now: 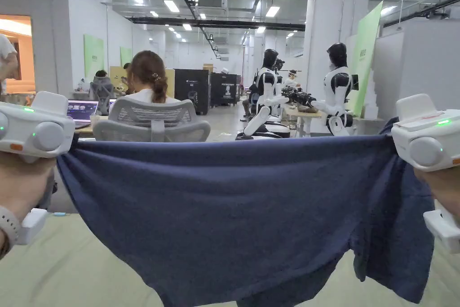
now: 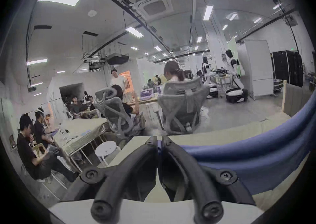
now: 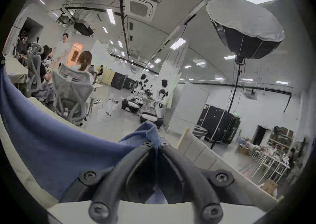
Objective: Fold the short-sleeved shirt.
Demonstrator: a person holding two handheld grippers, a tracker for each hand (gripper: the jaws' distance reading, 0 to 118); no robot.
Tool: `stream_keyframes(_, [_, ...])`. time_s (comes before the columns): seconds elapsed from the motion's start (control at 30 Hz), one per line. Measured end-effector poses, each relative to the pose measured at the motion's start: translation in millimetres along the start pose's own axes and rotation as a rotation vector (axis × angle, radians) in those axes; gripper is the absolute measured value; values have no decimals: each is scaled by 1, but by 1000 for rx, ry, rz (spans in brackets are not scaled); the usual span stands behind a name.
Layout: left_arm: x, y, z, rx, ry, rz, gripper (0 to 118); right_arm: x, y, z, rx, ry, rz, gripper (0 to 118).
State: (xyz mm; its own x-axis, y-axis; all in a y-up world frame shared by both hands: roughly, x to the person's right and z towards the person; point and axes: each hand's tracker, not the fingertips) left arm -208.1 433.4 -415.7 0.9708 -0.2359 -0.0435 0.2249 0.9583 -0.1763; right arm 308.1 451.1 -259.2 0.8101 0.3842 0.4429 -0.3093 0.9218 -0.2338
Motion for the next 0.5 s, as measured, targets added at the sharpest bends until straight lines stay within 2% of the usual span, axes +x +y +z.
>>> stream_keyframes(0.23, [27,12,-46,14,31,-56,1,-11,0,-43,-2,-13,8,0])
stream_keyframes(0.5, [72,-63,-92,-70,26,-115,1,-45,-95,-97,-144,32,-9,0])
